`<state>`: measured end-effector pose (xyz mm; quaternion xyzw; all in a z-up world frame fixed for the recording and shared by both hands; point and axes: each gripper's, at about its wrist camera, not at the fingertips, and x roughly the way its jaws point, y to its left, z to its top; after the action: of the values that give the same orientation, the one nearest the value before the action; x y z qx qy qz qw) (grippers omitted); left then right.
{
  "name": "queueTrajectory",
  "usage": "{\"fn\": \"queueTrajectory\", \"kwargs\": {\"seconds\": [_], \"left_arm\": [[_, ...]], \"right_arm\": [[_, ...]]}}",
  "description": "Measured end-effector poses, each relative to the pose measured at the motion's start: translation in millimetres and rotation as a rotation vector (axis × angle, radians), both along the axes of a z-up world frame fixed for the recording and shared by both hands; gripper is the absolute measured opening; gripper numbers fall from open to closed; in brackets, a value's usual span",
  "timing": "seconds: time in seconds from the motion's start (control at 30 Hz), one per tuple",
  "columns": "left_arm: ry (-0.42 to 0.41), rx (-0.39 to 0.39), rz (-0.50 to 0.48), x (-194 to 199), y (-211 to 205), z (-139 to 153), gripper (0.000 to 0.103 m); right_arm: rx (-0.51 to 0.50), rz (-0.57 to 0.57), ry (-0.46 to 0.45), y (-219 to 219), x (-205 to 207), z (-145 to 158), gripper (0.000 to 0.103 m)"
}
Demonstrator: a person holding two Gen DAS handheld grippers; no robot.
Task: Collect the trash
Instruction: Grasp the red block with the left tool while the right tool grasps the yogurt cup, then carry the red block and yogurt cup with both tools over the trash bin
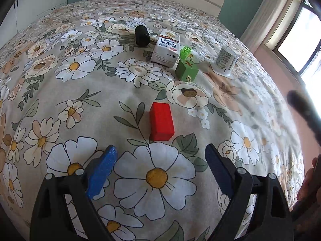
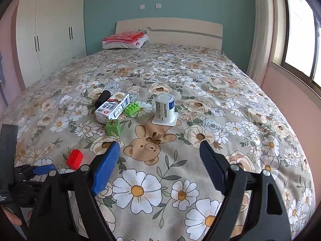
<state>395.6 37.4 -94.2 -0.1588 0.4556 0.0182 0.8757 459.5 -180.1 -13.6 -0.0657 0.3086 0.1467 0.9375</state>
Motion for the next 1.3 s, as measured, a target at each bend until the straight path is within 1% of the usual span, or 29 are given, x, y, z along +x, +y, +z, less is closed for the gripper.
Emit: {"fn": "queueTrajectory", "kwargs": {"seconds": [0.1,0.17,0.2,0.23,0.27,0.37,0.43,0.47,0.53,0.57,0.6,0.63,0.7,0.73,0.77,0.83,1.0,1.17,1.3], "left_arm": [[-0.015,0.0,-0.005,11,2,0,0.091],[-0.021,-0.002,-0.007,17,2,-2,0.085],[-0.019,0.003,-0.012,20,2,-3,0.074],[-0.015,0.007,-0.017,23,2,-4,0.067],[-0.012,0.011,-0.022,25,2,-6,0.067],[-0.016,0.015,-0.026,32,2,-7,0.059],[-0.015,0.021,-0.035,36,1,-8,0.047],[-0.016,0.02,-0.039,39,2,-8,0.044],[-0.013,0.014,-0.042,42,3,-10,0.034],[-0.014,0.006,-0.042,43,5,-10,0.031],[-0.012,-0.002,-0.04,45,6,-11,0.024],[-0.013,-0.014,-0.041,46,8,-12,0.023],[-0.014,-0.029,-0.041,46,10,-12,0.023],[-0.018,-0.029,-0.041,46,10,-12,0.022],[-0.019,-0.021,-0.042,45,8,-12,0.022],[-0.019,0.0,-0.049,45,5,-12,0.022],[-0.016,0.011,-0.053,44,5,-9,0.022],[-0.025,0.033,-0.057,37,3,1,0.022],[-0.05,0.059,-0.071,29,-1,16,0.022]], "right_arm": [[-0.004,0.011,-0.005,7,33,-7,0.081],[-0.01,0.007,0.004,11,58,-12,0.081],[-0.006,0.003,0.02,13,72,-16,0.081],[0.001,-0.005,0.034,14,86,-19,0.081],[0.012,-0.007,0.053,15,100,-23,0.081],[0.044,-0.025,0.104,19,139,-34,0.081],[0.055,-0.021,0.121,24,161,-40,0.081],[0.044,-0.026,0.132,27,171,-44,0.081],[0.032,-0.032,0.163,34,189,-54,0.081],[0.033,-0.036,0.175,37,195,-58,0.081],[0.034,-0.036,0.179,40,200,-61,0.081],[0.031,-0.037,0.18,42,204,-64,0.08],[0.028,-0.036,0.189,46,211,-68,0.074],[0.027,-0.037,0.197,47,213,-69,0.065],[0.032,-0.036,0.209,47,215,-71,0.05],[0.05,-0.031,0.234,46,219,-75,0.05],[0.05,-0.032,0.222,43,211,-70,0.05],[0.061,-0.032,0.194,37,198,-48,0.049],[0.078,-0.038,0.174,30,184,-25,0.049]]}}
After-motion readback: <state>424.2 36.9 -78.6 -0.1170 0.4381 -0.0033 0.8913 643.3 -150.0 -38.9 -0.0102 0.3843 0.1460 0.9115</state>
